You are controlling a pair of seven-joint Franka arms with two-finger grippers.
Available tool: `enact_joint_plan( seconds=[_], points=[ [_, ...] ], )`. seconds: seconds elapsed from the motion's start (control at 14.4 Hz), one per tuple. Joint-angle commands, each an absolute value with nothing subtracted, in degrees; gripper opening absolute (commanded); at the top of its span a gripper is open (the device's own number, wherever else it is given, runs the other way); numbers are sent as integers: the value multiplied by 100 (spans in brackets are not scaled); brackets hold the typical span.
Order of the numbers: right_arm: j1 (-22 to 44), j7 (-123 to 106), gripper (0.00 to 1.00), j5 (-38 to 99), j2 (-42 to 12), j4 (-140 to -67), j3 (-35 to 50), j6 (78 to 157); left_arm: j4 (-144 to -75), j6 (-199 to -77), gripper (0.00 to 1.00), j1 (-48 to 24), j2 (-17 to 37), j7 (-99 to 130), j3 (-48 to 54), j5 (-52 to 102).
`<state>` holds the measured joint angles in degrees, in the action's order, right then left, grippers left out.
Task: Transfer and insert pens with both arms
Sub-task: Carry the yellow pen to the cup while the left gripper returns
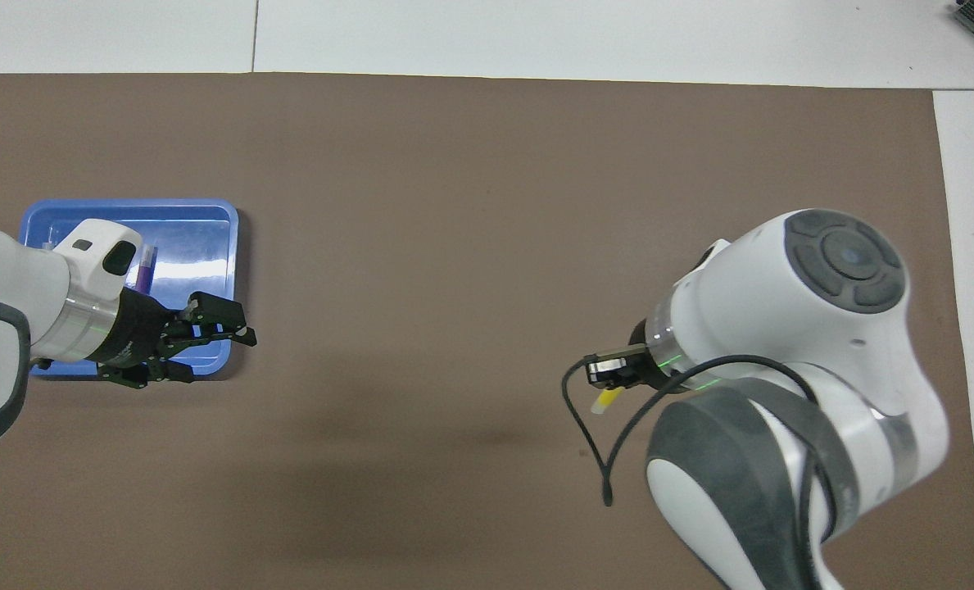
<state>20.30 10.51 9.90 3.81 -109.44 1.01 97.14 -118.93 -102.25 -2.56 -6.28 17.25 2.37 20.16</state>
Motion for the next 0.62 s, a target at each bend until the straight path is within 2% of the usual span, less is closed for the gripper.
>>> enact_joint_plan(
  seconds=[0.0, 0.14, 0.35, 0.42, 0.55],
  points=[
    [1654, -57, 0, 328, 764, -10995, 176, 9073, -11638, -9916, 100, -97, -703, 812, 246, 1513],
    [1512, -927, 0, -339, 913, -10925, 167, 8720, -11461, -9861, 100, 175, -633, 153, 246, 1337],
    [1118, -1957, 0, -922, 949, -10890, 123, 8727, -11041, -10002, 100, 202, -519, -1164, 246, 706],
    [881, -2334, 0, -914, 914, -10933, 106, 8936, -10969, -10037, 100, 289, -484, -1421, 246, 668],
    [537, -2907, 0, -914, 958, -11440, 97, 9962, -10977, -10195, 100, 439, -475, -1512, 246, 633]
  ],
)
